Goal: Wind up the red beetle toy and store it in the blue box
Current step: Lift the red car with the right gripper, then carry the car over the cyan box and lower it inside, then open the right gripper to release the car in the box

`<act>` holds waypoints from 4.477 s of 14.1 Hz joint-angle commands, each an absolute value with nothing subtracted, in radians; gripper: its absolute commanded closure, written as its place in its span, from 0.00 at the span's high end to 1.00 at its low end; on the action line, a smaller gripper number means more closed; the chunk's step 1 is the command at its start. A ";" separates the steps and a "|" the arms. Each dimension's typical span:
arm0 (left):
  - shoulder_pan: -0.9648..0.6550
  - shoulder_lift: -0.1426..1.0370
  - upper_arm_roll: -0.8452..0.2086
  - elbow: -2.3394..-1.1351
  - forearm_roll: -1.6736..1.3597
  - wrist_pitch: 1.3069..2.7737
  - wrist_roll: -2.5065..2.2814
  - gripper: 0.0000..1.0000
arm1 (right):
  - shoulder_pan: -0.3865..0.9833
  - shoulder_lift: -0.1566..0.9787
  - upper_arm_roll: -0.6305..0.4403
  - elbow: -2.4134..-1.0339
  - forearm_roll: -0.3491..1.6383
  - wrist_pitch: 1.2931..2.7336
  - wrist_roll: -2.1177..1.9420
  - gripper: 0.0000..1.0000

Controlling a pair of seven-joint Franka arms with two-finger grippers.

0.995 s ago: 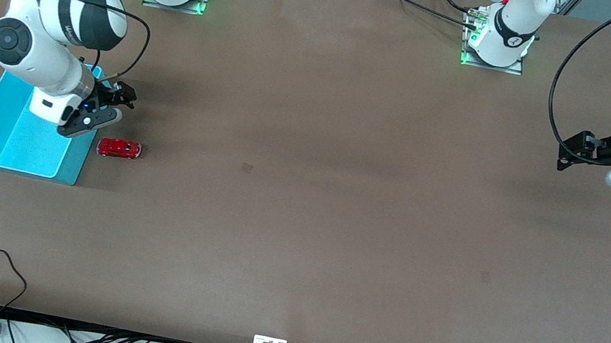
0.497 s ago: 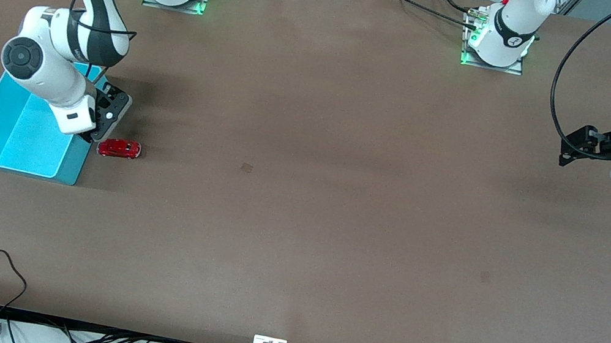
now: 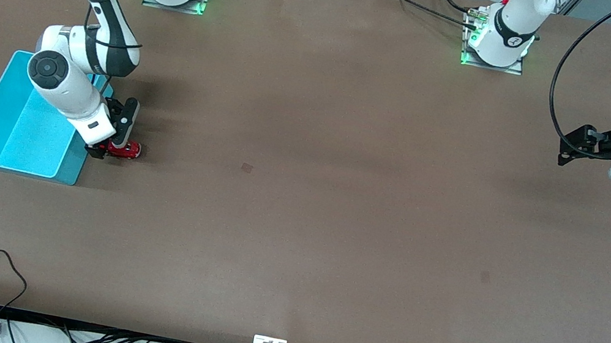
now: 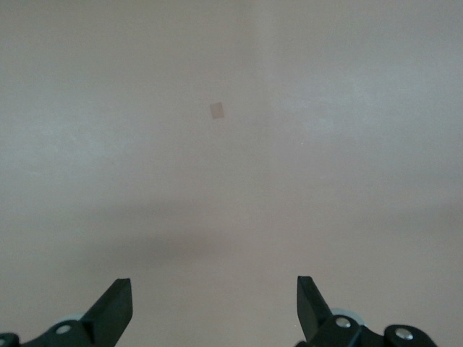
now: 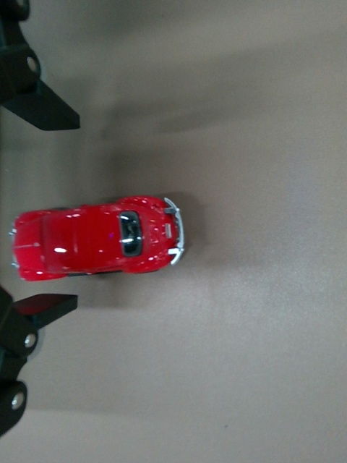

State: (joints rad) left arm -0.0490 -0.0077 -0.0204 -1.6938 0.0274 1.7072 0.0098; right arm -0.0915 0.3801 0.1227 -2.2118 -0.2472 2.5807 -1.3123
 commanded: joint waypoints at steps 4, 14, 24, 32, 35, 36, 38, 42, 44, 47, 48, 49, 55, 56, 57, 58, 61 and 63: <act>-0.057 -0.015 -0.015 -1.681 0.015 1.684 0.009 1.00 | -0.103 0.417 0.132 -2.214 -0.265 2.638 -1.335 0.93; -0.057 -0.015 -0.015 -1.681 0.017 1.684 0.009 1.00 | -0.092 0.284 0.189 -2.163 -0.235 2.467 -1.001 0.00; -0.057 -0.015 -0.015 -1.680 0.018 1.684 0.011 1.00 | -0.025 0.098 0.057 -2.068 -0.190 2.073 -0.244 0.00; -0.057 -0.015 -0.015 -1.680 0.018 1.684 0.011 1.00 | -0.063 0.201 -0.189 -2.095 -0.144 2.227 -0.158 0.00; -0.057 -0.015 -0.015 -1.680 0.018 1.684 0.011 1.00 | -0.089 0.245 -0.193 -2.173 -0.141 2.386 -0.156 0.01; -0.057 -0.015 -0.015 -1.680 0.018 1.684 0.011 1.00 | -0.090 0.258 -0.198 -2.187 -0.138 2.404 -0.155 0.01; -0.057 -0.015 -0.015 -1.680 0.018 1.684 0.011 1.00 | -0.097 0.276 -0.198 -2.204 -0.091 2.405 -0.155 0.01; -0.057 -0.015 -0.015 -1.681 0.018 1.684 0.011 1.00 | -0.106 0.316 -0.198 -2.220 -0.083 2.399 -0.161 0.01; -0.057 -0.015 -0.015 -1.680 0.018 1.684 0.011 1.00 | -0.120 0.324 -0.198 -2.240 -0.083 2.404 -0.172 0.01; -0.057 -0.014 -0.015 -1.680 0.018 1.684 0.011 1.00 | -0.118 0.331 -0.198 -2.240 -0.081 2.402 -0.169 0.16; -0.057 -0.014 -0.015 -1.680 0.018 1.684 0.011 1.00 | -0.118 0.333 -0.198 -2.240 -0.081 2.398 -0.167 0.49; -0.057 -0.012 -0.015 -1.680 0.018 1.684 0.011 1.00 | -0.120 0.334 -0.198 -2.240 -0.081 2.395 -0.169 0.73; -0.063 -0.014 -0.017 -1.678 0.020 1.686 0.003 1.00 | -0.110 0.272 -0.186 -2.192 -0.086 2.323 -0.176 1.00; -0.064 -0.011 -0.015 -1.671 0.020 1.686 0.003 1.00 | -0.110 0.247 -0.183 -2.162 -0.086 2.275 -0.176 1.00; -0.064 -0.006 -0.015 -1.669 0.020 1.686 0.003 1.00 | -0.110 0.226 -0.169 -2.131 -0.084 2.228 -0.181 1.00; -0.064 -0.006 -0.017 -1.667 0.020 1.686 0.003 1.00 | -0.112 0.203 -0.155 -2.084 -0.084 2.167 -0.181 1.00; -0.064 -0.005 -0.015 -1.667 0.020 1.684 0.003 1.00 | -0.112 0.173 -0.088 -1.895 -0.086 1.951 -0.176 1.00; -0.064 -0.005 -0.017 -1.667 0.020 1.686 0.002 1.00 | -0.109 0.167 -0.043 -1.746 -0.087 1.791 -0.172 1.00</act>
